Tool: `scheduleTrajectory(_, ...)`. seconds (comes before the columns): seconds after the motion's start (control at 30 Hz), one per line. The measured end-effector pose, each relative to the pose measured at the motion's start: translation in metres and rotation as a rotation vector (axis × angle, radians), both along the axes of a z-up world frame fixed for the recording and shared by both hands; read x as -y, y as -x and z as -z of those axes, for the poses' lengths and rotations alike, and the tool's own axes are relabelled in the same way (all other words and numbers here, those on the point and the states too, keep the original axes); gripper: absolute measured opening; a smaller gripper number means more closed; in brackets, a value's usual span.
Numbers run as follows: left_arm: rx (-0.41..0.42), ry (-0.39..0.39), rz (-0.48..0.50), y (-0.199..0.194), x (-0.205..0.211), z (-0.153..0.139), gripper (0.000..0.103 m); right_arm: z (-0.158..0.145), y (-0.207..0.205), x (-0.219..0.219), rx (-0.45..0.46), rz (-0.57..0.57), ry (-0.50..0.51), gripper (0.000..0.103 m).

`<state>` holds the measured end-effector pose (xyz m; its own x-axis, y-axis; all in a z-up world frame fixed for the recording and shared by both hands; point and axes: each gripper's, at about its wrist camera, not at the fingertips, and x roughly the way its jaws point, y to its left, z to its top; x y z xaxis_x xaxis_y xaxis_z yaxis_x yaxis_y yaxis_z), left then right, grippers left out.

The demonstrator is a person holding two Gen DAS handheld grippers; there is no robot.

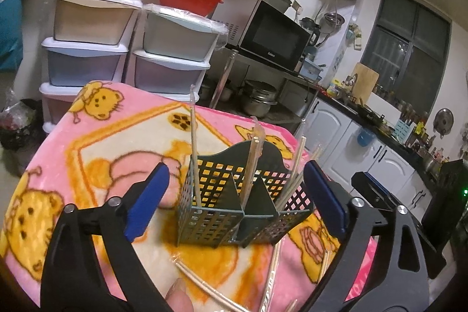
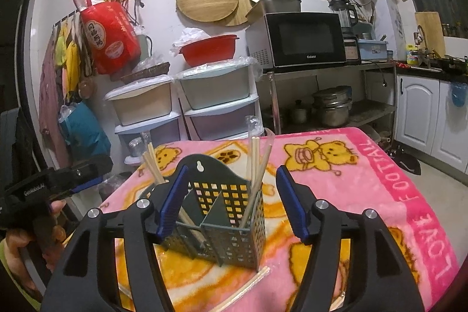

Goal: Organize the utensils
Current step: 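Move the right tool down to wrapped chopsticks beside the caddy while the left tool follows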

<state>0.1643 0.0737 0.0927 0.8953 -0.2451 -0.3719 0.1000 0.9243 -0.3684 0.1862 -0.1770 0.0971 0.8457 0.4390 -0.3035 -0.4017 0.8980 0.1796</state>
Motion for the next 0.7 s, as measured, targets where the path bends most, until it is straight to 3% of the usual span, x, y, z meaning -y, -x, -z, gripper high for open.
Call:
scheduleTrajectory(0.17, -0.005, -0.002, -0.007, 0.007, -0.002, 0.004, 0.092, 0.002, 0.007, 0.002, -0.009, -0.008, 0.008, 0.065)
scheduleTrajectory(0.7, -0.055, 0.019, -0.015, 0.027, -0.01, 0.024, 0.092, 0.011, 0.022, 0.015, -0.05, -0.025, 0.024, 0.066)
